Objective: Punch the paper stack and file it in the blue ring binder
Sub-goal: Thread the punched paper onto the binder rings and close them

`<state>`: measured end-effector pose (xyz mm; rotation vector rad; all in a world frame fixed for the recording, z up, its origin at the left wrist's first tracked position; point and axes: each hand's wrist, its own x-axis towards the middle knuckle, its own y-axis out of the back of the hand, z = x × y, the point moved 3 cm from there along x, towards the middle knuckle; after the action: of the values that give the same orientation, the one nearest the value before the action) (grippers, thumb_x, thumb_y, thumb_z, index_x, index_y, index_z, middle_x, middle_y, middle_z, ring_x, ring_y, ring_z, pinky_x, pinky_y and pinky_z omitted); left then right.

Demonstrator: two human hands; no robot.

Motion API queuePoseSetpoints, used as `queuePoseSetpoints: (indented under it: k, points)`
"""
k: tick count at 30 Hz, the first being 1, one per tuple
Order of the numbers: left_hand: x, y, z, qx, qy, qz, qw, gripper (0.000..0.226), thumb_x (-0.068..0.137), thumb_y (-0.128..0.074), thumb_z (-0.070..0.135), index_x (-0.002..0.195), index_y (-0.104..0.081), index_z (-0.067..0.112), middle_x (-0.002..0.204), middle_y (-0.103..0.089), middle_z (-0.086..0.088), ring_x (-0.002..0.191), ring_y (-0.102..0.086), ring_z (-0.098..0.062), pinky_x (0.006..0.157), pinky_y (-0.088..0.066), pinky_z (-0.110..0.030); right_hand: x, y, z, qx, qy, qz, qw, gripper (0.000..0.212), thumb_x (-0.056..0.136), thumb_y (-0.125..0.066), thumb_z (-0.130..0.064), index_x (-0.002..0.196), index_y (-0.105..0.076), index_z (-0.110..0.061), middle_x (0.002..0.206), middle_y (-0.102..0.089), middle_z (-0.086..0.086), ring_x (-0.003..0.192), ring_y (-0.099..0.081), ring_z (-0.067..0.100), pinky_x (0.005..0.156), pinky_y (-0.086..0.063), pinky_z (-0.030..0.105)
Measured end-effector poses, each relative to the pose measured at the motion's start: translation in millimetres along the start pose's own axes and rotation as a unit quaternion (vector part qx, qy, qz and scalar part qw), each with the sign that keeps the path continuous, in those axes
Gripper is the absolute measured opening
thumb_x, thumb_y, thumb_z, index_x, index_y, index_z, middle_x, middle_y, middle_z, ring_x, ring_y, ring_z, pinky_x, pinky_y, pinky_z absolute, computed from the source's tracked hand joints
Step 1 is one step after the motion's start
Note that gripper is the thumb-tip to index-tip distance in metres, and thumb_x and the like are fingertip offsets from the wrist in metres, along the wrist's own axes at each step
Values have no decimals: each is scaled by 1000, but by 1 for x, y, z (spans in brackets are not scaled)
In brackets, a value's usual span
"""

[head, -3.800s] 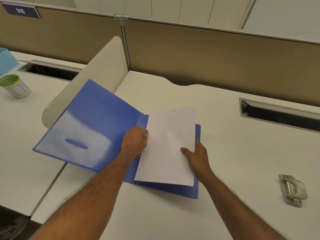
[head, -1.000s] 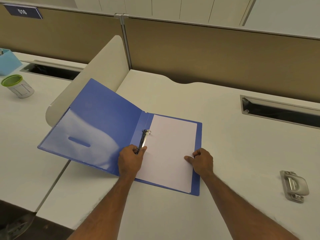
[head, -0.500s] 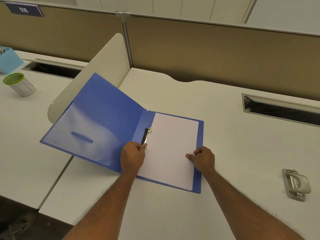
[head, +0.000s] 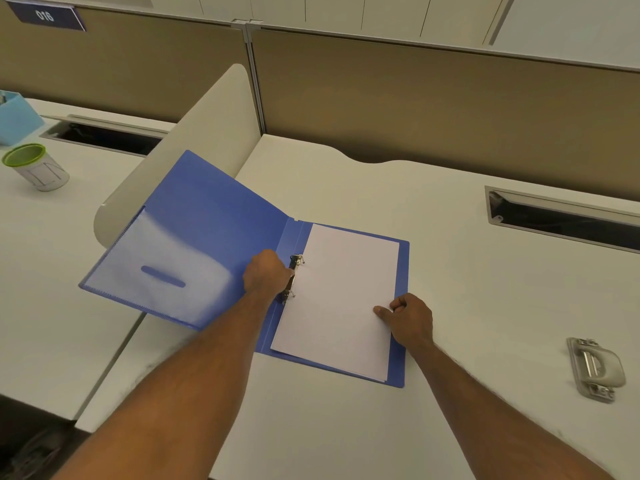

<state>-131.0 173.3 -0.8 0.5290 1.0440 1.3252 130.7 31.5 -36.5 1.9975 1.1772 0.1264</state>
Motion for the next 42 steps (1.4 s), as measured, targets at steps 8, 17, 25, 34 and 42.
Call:
queuePoseSetpoints:
  k: [8,17,25,34,42]
  points:
    - [18,-3,-3,-33,53,-48,997,35,71,-77,35,68,-51,12,76,-64,-8,74,-65,-27,54,-46,-28,1,-1,-1,-10,0,11,1000,34,76,-77,-37,83,-57,-11,78,-59,3,71,-53,17,69,-39,27]
    - [15,-8,-1,-27,12,-46,998,19,81,-69,22,86,-62,5,75,-61,-7,66,-60,-21,46,-41,-26,-8,0,-1,23,25,24,999,54,73,-78,-42,112,-52,-15,94,-58,1,84,-56,19,78,-47,31]
    - [8,-7,-2,-69,-36,-8,997,31,76,-69,12,54,-47,11,52,-41,-3,47,-45,-17,47,-44,-27,-16,-3,1,-8,69,-2,998,81,70,-81,-41,137,-43,-17,99,-48,0,86,-47,13,78,-37,24]
    - [8,-2,-1,-103,46,-45,993,19,81,-69,21,74,-60,5,66,-59,-8,58,-57,-21,53,-49,-30,-11,-5,5,-18,63,-14,998,79,75,-75,-44,142,-39,-21,103,-45,-2,95,-51,18,87,-46,31]
    - [7,0,3,-202,34,-69,976,9,76,-77,17,73,-70,12,77,-70,-7,72,-66,-24,74,-59,-38,-9,-7,4,-39,59,-30,997,85,75,-70,-55,145,-33,-24,114,-48,4,107,-54,24,96,-48,39]
